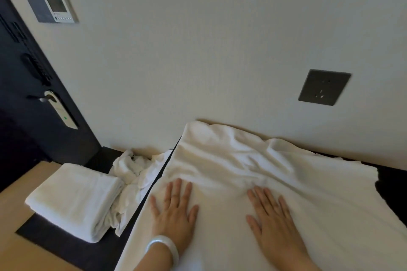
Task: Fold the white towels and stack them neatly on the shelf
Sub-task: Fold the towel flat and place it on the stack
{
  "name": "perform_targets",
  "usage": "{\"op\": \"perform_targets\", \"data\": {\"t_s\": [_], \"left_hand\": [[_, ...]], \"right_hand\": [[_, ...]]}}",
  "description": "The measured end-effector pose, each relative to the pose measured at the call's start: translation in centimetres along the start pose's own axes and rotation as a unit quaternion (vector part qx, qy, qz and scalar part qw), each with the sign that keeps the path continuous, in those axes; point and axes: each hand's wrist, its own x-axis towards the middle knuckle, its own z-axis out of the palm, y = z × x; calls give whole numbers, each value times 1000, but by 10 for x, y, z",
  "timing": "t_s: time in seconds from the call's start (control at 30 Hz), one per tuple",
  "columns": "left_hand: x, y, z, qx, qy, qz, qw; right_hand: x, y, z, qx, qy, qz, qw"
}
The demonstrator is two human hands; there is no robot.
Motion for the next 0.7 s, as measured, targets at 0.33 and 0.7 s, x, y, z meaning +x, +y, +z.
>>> {"op": "perform_targets", "data": {"t_s": [0.33,0.7], "left_hand": [[0,1,-5,-3,-27,-12,1000],[-65,-16,-7,-8,12,75,997]], "right_hand": [[-5,-5,0,-11,14,31,999],[-99,-37,1,-14,64,64,996]]}}
